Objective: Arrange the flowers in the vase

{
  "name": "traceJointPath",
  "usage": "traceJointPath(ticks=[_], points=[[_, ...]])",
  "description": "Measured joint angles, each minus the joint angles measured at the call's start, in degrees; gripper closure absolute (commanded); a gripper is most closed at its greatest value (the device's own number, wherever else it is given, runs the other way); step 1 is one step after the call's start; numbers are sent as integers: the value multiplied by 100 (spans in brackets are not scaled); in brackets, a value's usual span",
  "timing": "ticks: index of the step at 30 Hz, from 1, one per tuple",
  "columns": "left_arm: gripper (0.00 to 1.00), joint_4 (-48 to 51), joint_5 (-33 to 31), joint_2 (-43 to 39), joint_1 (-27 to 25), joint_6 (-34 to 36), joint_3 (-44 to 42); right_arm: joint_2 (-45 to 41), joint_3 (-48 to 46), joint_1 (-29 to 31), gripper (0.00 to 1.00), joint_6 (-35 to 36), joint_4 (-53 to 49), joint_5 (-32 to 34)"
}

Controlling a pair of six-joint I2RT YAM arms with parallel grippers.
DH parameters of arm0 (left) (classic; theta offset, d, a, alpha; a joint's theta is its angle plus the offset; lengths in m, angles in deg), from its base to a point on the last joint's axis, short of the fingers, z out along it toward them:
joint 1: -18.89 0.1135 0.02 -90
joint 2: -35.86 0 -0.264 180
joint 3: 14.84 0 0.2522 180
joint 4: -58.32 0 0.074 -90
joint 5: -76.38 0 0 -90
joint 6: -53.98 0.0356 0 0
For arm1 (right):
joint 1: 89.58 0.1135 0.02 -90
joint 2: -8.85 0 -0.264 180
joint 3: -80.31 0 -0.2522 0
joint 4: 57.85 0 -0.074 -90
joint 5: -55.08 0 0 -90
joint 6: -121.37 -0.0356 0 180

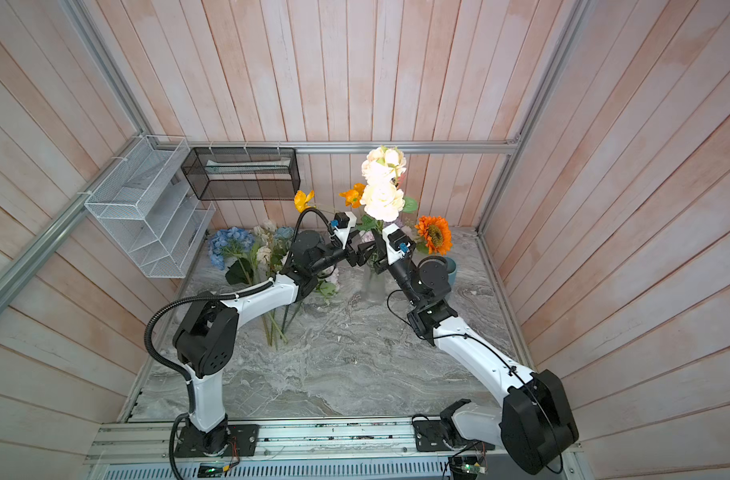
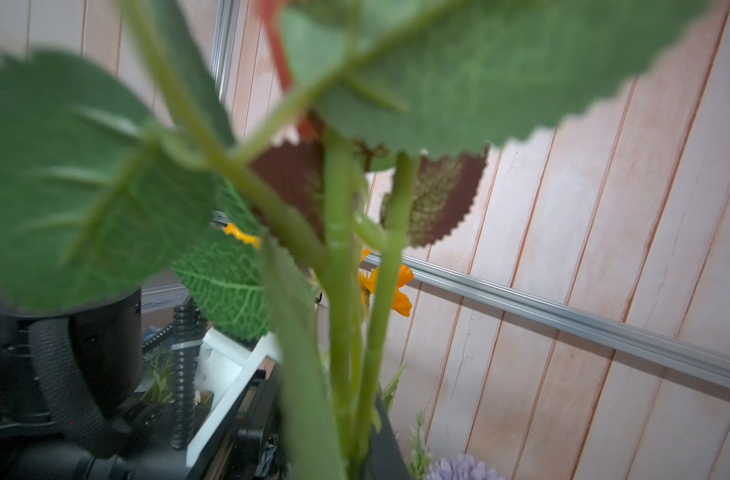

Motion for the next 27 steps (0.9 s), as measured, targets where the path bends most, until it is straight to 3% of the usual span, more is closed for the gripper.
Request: traceJointPath(ticks=[17,20,27], points=[[21,0,4,0,13,0,0,243,-280,-7,100,-210,-402,654],[21,20,4,0,13,9,0,420,-157,-9,89,-212,-540,874],[21,46,-2,2,76,17,0,446,-76,-39,75,-269,-881,1023]])
